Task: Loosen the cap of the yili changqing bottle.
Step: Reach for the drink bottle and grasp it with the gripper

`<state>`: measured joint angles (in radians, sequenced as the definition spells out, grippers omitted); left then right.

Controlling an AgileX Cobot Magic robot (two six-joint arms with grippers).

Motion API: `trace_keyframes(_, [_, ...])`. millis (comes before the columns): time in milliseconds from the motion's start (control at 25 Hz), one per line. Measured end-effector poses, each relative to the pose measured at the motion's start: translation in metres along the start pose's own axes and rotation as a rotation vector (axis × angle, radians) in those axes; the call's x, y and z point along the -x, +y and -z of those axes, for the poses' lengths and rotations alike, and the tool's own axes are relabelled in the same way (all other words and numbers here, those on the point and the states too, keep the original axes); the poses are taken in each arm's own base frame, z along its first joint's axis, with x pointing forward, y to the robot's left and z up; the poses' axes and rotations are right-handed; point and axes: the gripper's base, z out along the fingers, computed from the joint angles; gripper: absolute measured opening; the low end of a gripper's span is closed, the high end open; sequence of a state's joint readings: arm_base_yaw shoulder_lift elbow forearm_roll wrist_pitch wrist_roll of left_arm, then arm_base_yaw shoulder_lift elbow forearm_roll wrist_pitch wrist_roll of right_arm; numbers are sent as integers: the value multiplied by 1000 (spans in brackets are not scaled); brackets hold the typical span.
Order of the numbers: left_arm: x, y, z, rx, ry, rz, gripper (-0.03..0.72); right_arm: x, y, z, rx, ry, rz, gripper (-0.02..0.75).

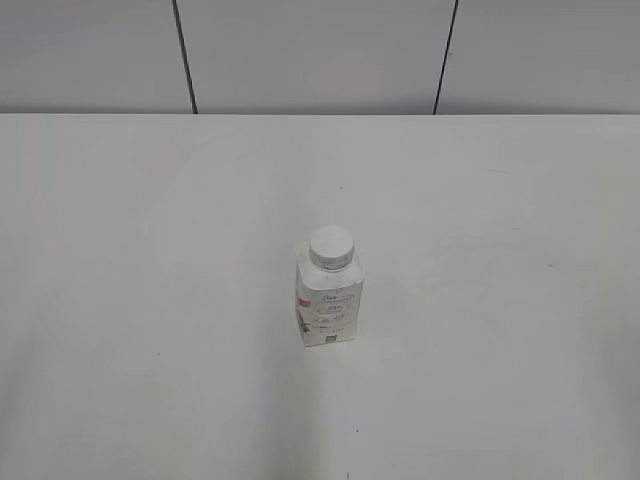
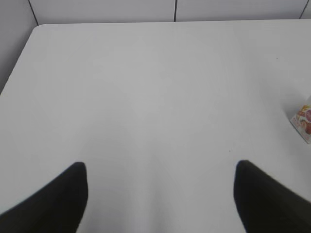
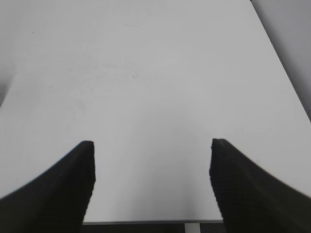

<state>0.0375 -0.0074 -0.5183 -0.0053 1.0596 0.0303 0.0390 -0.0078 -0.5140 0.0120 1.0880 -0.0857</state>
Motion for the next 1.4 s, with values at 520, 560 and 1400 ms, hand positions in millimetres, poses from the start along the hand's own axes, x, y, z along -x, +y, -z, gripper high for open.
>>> trace_keyframes(520, [0, 0, 0, 0, -1, 0, 562, 0, 0, 0, 0, 0, 0, 578])
trace_keyframes(560, [0, 0, 0, 0, -4, 0, 562, 0, 0, 0, 0, 0, 0, 578])
trace_keyframes(1400, [23, 0, -20, 6, -422, 9, 562, 0, 0, 0, 0, 0, 0, 578])
